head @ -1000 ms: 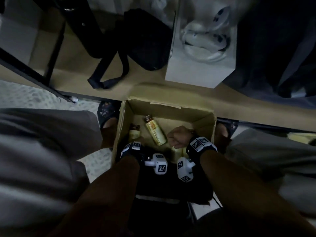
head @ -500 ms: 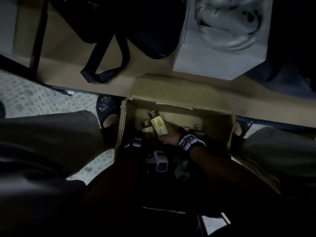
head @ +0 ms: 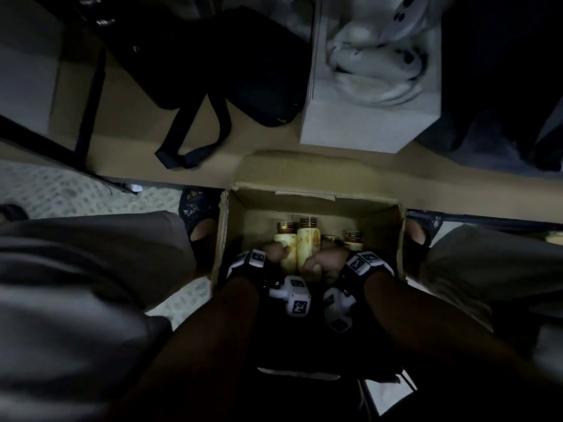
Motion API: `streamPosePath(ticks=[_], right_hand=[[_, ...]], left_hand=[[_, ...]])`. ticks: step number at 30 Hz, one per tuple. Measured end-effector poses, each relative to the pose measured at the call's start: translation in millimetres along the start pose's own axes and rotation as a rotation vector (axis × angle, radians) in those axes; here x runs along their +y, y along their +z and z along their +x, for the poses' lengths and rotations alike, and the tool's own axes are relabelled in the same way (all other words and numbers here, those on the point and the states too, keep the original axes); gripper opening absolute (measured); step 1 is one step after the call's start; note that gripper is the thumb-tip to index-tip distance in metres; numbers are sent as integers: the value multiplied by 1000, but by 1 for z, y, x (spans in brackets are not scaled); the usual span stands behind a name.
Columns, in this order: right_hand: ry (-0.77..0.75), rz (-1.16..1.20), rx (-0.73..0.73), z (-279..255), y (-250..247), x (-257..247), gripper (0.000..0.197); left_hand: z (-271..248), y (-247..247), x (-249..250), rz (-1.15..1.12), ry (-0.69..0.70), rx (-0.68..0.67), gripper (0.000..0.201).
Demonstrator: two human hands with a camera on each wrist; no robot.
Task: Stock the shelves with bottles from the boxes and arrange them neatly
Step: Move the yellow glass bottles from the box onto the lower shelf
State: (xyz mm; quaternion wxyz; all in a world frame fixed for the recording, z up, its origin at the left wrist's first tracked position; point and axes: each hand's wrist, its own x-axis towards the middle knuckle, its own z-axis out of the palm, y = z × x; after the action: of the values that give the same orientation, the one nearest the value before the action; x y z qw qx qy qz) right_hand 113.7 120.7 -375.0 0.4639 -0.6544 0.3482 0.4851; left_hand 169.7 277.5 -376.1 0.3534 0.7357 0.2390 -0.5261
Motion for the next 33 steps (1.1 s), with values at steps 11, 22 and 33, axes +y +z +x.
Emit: streamPosePath(ticks=[11,22,33], right_hand=[[-84,187,62,-87,-10,23,54],[-501,478,172,-191,-24,12,24],[-870,479,418,-301,-43,6,34]], left_hand=[[-82,12,26,65,294,-158,28],[-180,18,54,-239,551,-247,35],[-275,11,85,-170,850,-208,45]])
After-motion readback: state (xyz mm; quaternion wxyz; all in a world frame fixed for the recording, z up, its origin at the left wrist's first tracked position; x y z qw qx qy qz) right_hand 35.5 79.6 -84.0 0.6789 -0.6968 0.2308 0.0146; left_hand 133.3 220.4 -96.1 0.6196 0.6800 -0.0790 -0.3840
